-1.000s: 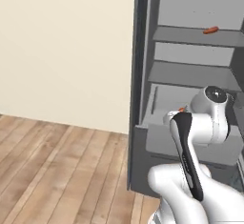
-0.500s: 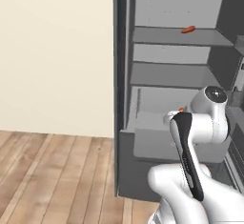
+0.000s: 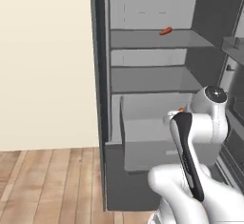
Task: Place the carrot and garlic inside the fridge drawer. Close the drawer after placing the vegetables.
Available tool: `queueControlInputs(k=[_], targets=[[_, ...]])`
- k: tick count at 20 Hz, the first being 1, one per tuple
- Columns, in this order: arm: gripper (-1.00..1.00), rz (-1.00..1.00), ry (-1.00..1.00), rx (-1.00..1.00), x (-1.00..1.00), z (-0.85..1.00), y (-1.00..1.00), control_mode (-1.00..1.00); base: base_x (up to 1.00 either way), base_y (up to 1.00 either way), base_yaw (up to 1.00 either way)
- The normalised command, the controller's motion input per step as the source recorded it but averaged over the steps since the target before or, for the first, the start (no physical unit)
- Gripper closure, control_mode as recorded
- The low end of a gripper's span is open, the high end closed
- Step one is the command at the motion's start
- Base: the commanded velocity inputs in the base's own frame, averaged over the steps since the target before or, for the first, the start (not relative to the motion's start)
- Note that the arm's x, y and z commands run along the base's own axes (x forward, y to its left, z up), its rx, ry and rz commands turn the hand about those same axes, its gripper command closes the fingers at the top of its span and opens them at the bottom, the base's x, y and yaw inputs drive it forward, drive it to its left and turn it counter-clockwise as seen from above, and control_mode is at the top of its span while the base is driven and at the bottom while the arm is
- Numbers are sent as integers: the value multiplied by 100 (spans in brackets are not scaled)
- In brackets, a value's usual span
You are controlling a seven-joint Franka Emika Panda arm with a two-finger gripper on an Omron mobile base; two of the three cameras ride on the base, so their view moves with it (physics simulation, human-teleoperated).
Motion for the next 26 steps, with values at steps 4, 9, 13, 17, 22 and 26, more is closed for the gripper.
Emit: queueControlInputs(k=[4, 9, 13, 17, 22, 26], targets=[[100, 0, 0, 0, 0, 0, 0, 100, 51, 49, -21], [100, 0, 0, 0, 0, 0, 0, 100, 39, 16, -4], [100, -5, 10, 0, 29, 0, -4, -100, 0, 0, 0], [100, -7, 30, 0, 96, 0, -2, -100, 0, 0, 0], [100, 0, 20, 1, 77, -24, -4, -100, 0, 0, 0], [100, -3, 0, 1, 40, -72, -2, -100, 0, 0, 0]])
